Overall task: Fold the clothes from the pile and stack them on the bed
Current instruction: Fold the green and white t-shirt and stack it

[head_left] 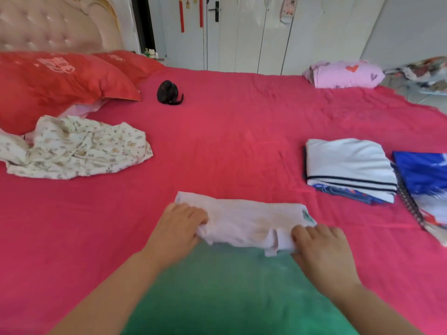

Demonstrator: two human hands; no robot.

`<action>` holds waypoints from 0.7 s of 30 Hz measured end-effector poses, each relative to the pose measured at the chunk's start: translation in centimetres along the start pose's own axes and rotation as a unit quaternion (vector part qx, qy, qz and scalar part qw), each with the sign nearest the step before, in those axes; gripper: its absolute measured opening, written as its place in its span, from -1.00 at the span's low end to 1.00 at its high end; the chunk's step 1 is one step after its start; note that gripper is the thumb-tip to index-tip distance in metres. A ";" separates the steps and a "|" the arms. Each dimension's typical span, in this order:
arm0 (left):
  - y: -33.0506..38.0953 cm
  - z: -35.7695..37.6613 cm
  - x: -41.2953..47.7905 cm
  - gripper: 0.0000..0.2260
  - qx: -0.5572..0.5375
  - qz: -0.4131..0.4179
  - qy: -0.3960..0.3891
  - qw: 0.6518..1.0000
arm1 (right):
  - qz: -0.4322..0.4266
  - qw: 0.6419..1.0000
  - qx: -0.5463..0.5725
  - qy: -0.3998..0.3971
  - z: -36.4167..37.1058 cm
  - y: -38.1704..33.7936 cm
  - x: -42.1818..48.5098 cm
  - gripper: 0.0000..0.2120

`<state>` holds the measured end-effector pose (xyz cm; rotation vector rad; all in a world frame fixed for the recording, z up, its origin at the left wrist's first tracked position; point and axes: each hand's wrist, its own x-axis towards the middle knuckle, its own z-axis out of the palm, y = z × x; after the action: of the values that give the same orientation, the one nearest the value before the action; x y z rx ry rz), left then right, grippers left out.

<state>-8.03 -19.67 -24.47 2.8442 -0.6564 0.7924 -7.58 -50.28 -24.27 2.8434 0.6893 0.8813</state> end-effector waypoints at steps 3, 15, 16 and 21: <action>2.7 0.8 -6.6 -0.51 0.012 -0.035 -0.092 0.995 | 0.028 0.993 0.047 -0.105 -0.5 -1.1 -6.2 -0.46; 4.0 -2.5 -6.8 -0.76 -0.076 -0.140 -0.176 0.971 | 0.144 0.943 0.230 -0.194 -1.4 -0.7 -6.5 -0.56; 4.1 -3.3 -6.8 -0.77 -0.073 -0.117 -0.158 0.978 | 0.136 0.951 0.233 -0.150 -1.9 -0.2 -6.8 -0.58; 3.6 -5.2 -9.9 -0.64 -0.085 -0.070 -0.134 0.985 | 0.092 0.958 0.247 -0.112 -4.7 1.1 -9.8 -0.63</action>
<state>-19.67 -18.03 -25.17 2.8240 -0.5182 0.3178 -16.92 -55.87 -25.23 3.4249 0.7077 0.4297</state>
